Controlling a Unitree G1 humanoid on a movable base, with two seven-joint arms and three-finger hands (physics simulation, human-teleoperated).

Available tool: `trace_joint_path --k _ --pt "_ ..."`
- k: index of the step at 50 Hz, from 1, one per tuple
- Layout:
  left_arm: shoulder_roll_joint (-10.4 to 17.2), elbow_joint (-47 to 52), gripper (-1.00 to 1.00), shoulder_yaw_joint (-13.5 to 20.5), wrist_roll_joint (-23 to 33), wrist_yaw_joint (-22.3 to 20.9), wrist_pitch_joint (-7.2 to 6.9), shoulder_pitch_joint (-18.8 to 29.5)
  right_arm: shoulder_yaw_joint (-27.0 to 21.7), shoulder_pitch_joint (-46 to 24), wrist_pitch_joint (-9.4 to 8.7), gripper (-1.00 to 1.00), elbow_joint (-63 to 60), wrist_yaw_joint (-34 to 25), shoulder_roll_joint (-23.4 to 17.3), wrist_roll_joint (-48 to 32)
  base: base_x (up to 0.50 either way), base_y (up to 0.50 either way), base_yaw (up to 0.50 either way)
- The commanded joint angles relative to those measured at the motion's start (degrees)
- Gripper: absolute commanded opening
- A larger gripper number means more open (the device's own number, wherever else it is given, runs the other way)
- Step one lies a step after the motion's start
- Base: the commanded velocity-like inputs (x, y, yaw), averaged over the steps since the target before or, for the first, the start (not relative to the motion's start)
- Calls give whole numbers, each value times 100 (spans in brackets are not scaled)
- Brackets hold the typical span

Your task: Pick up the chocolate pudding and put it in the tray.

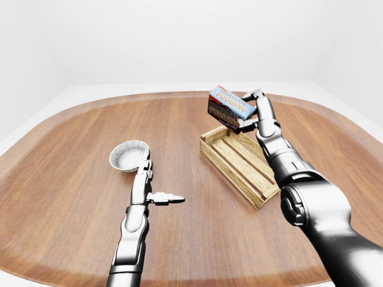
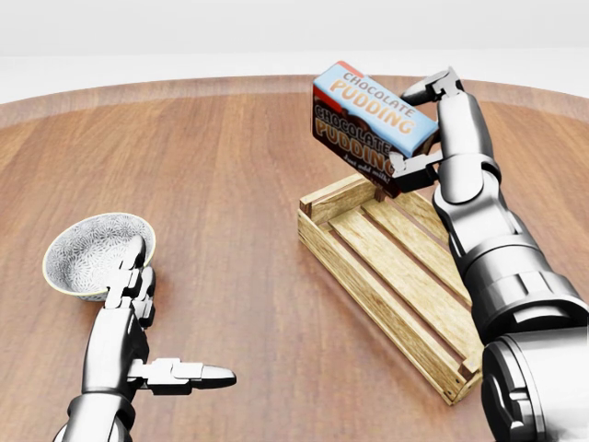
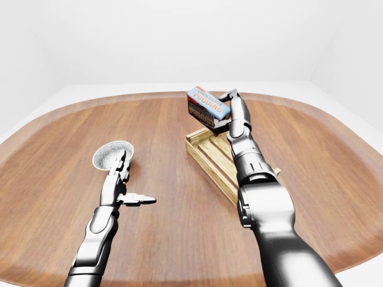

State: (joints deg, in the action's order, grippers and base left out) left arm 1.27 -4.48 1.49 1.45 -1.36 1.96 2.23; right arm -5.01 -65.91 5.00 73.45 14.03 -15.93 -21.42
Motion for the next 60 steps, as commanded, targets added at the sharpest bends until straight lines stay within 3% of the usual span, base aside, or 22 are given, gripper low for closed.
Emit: trace_joint_path --k 1,20,60 --pt "-4 69 100 58 -281 -170 10 -47 -98 292 0 -100 34 125 -212 -2 0 0 0" --pt "-6 -2 100 55 -276 -181 74 -43 -229 814 0 -100 130 199 -360 148 0 0 0" --pt "-6 12 100 57 -281 -183 56 -42 -356 1632 0 -100 282 323 -419 228 0 0 0"
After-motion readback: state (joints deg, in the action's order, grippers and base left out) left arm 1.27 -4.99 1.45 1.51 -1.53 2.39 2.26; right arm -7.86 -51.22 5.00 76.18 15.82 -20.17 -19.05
